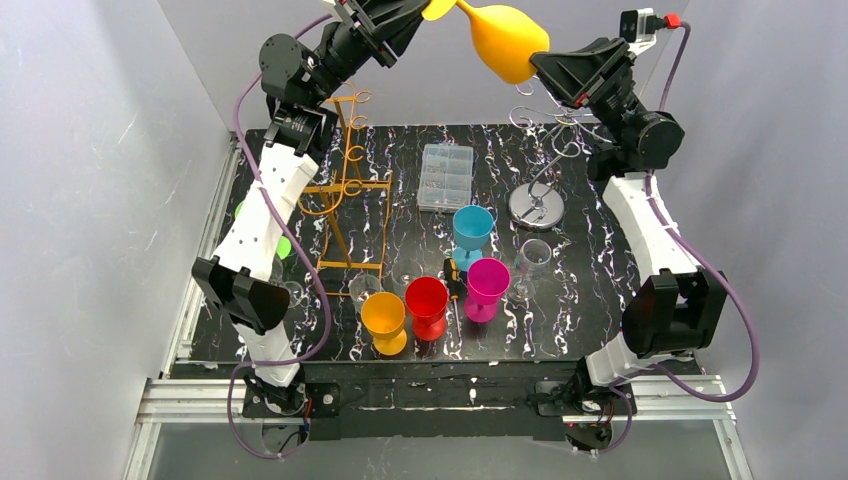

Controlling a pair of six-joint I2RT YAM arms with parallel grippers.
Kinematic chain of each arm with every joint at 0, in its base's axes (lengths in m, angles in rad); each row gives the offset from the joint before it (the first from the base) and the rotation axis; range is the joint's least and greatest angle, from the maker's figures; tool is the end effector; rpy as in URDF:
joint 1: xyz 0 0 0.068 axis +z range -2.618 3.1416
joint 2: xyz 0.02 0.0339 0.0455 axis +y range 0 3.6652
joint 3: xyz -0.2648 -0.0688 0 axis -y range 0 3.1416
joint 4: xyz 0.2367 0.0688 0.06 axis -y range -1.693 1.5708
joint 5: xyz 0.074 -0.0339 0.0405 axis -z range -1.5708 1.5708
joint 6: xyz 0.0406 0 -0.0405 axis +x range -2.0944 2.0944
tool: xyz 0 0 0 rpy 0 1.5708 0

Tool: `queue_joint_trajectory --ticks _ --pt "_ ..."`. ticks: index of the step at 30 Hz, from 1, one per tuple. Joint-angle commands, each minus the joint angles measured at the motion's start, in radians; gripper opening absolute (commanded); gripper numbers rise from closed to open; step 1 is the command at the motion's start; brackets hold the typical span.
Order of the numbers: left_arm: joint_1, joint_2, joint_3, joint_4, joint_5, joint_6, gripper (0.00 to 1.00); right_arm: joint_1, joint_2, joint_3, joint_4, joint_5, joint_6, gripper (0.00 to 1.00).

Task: Take the wine glass off the wine glass rack
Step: Place the wine glass at the center of the board.

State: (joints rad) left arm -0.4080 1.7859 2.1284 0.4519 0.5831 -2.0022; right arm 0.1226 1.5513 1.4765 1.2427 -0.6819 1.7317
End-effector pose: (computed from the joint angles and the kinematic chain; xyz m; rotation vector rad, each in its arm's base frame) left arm 0.3169 -0.1613 0.5852 -0.2036 1.2300 -2.4032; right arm 0.2914 0.0617 0.5175 -0.2208 0.8869 1.8829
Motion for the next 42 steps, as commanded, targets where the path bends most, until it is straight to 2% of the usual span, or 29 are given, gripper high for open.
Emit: queue_joint_trajectory --ticks 1,4,7,9,11,13,15,20,21,28,34,36,42 --pt "-0.004 -0.020 -0.017 0.050 0.004 0.001 0.08 -0.001 -0.015 0.036 0.091 0.030 0.022 0.16" --pt "-0.003 -0.019 -0.021 0.051 0.006 0.011 0.12 -0.001 -0.025 0.036 0.070 0.027 0.015 0.01" --pt "-0.004 -0.019 -0.030 0.051 0.021 0.040 0.13 -0.001 -0.049 0.035 -0.003 0.015 -0.030 0.01" --pt "-0.004 -0.026 -0.057 0.048 0.029 0.061 0.19 -0.001 -0.081 0.028 -0.085 0.005 -0.087 0.01" --pt "-0.004 -0.046 -0.098 0.047 0.036 0.083 0.31 -0.001 -0.124 0.018 -0.186 0.004 -0.164 0.01" --pt "-0.004 -0.067 -0.140 0.047 0.039 0.107 0.49 -0.002 -0.178 0.016 -0.324 0.008 -0.258 0.01" --pt "-0.003 -0.084 -0.175 0.047 0.042 0.133 0.62 -0.001 -0.224 0.015 -0.458 0.023 -0.355 0.01" --pt "-0.003 -0.133 -0.241 0.041 0.052 0.220 0.86 -0.001 -0.307 0.024 -0.699 0.071 -0.481 0.01" --pt "-0.003 -0.145 -0.261 0.034 0.048 0.239 0.96 -0.001 -0.320 0.035 -0.761 0.081 -0.514 0.01" --pt "0.023 -0.222 -0.343 -0.095 0.052 0.408 0.98 -0.001 -0.362 0.175 -1.169 0.142 -0.688 0.01" --pt "0.038 -0.302 -0.339 -0.362 0.028 0.664 0.98 -0.003 -0.393 0.318 -1.565 0.211 -0.835 0.01" --pt "0.042 -0.323 -0.309 -0.510 0.012 0.792 0.98 -0.003 -0.414 0.364 -1.715 0.257 -0.897 0.01" --pt "0.042 -0.370 -0.258 -0.705 0.007 0.979 0.98 -0.003 -0.485 0.443 -1.981 0.385 -1.013 0.01"
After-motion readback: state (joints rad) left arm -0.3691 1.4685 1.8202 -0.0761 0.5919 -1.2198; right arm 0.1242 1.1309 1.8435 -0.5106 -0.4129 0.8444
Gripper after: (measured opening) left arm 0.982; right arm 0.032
